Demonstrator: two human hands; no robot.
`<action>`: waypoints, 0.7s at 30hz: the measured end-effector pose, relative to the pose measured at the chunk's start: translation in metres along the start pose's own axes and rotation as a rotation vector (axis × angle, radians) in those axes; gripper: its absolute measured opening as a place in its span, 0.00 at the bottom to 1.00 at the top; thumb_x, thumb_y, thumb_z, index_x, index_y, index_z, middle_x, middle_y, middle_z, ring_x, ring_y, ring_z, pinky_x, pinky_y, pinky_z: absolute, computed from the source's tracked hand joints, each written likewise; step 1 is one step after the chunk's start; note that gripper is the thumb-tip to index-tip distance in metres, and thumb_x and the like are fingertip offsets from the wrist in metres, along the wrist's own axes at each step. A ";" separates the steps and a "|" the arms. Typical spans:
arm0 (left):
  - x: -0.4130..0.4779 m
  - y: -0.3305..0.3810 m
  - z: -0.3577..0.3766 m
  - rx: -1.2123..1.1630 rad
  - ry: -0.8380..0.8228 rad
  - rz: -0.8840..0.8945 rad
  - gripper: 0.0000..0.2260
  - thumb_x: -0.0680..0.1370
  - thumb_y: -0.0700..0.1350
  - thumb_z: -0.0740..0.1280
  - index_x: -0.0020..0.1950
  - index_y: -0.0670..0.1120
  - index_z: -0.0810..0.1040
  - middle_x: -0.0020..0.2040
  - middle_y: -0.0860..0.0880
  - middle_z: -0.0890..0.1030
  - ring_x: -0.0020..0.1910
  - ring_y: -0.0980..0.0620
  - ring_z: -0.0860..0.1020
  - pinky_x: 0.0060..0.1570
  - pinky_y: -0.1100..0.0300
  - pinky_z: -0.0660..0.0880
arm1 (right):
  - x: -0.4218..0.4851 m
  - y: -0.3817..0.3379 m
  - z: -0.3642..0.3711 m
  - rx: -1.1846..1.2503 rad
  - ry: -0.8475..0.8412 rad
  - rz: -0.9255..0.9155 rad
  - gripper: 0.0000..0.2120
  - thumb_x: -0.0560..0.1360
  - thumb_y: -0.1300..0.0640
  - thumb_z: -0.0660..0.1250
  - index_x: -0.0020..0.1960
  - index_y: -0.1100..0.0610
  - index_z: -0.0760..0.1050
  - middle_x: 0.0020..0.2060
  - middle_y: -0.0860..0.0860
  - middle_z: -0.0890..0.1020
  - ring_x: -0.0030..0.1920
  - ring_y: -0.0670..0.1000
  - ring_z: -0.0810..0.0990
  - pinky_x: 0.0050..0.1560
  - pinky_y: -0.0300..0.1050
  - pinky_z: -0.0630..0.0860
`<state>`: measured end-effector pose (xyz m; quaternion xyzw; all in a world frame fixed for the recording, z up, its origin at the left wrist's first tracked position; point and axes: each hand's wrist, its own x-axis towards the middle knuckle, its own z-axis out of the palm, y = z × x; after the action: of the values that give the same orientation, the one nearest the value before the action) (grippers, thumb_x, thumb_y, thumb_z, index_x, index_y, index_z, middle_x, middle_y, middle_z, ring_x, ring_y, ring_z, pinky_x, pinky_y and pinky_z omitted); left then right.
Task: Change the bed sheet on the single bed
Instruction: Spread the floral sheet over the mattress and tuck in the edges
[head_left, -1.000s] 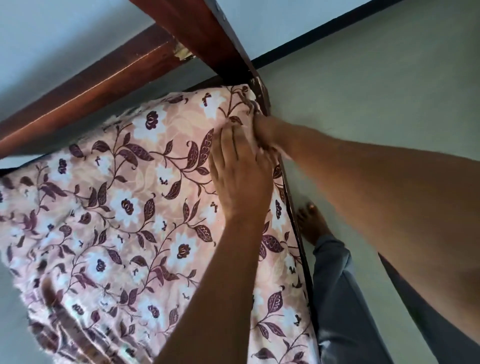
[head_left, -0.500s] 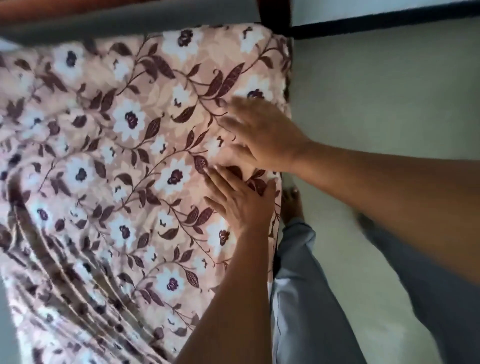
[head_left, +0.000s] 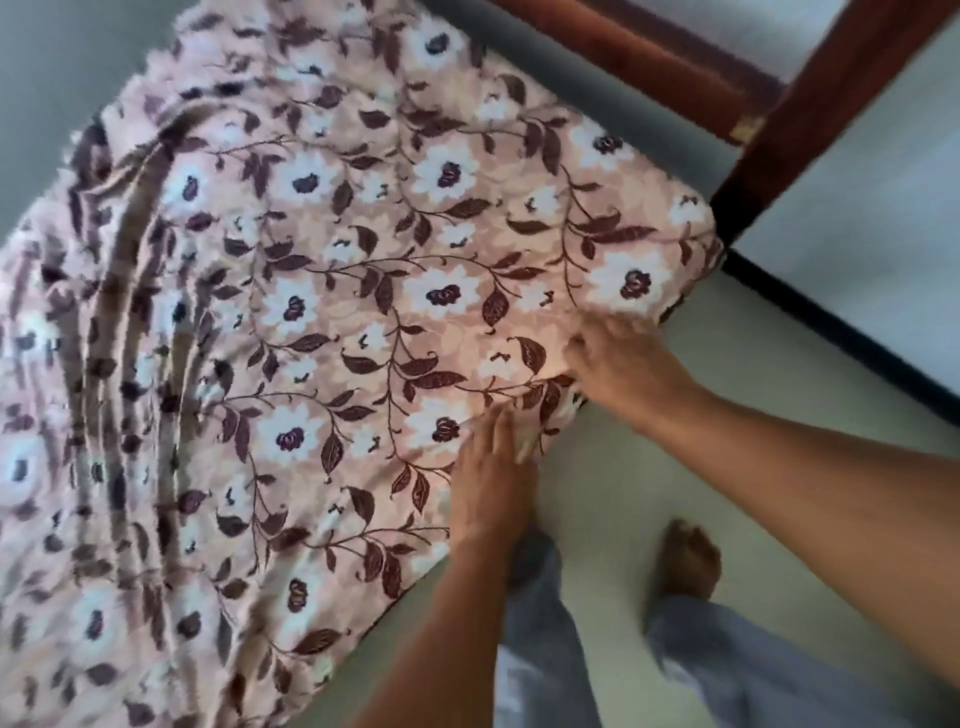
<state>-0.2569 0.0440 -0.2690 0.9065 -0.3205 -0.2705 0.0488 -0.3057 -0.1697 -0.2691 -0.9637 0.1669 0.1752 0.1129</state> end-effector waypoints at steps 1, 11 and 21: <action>-0.001 -0.011 -0.010 -0.013 0.047 -0.038 0.27 0.83 0.53 0.59 0.80 0.46 0.60 0.80 0.47 0.61 0.79 0.47 0.57 0.77 0.49 0.58 | 0.006 -0.011 -0.012 0.069 0.010 -0.014 0.17 0.82 0.50 0.57 0.66 0.56 0.75 0.65 0.59 0.76 0.65 0.63 0.74 0.64 0.61 0.70; 0.002 -0.084 -0.033 -0.014 0.015 -0.095 0.09 0.80 0.51 0.67 0.55 0.49 0.82 0.55 0.51 0.79 0.55 0.51 0.73 0.52 0.56 0.77 | 0.032 -0.067 -0.030 0.134 -0.388 -0.123 0.14 0.81 0.48 0.54 0.45 0.54 0.73 0.44 0.52 0.77 0.40 0.50 0.74 0.41 0.49 0.71; -0.003 -0.099 -0.036 0.023 -0.166 0.054 0.10 0.80 0.44 0.65 0.62 0.47 0.75 0.57 0.48 0.79 0.60 0.47 0.75 0.56 0.53 0.75 | 0.030 -0.071 -0.032 -0.223 -0.629 -0.306 0.09 0.80 0.52 0.61 0.44 0.51 0.76 0.42 0.49 0.80 0.42 0.52 0.80 0.43 0.47 0.76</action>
<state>-0.1850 0.1205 -0.2628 0.8726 -0.3507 -0.3395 0.0187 -0.2437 -0.1218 -0.2401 -0.8830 -0.0422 0.4610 0.0777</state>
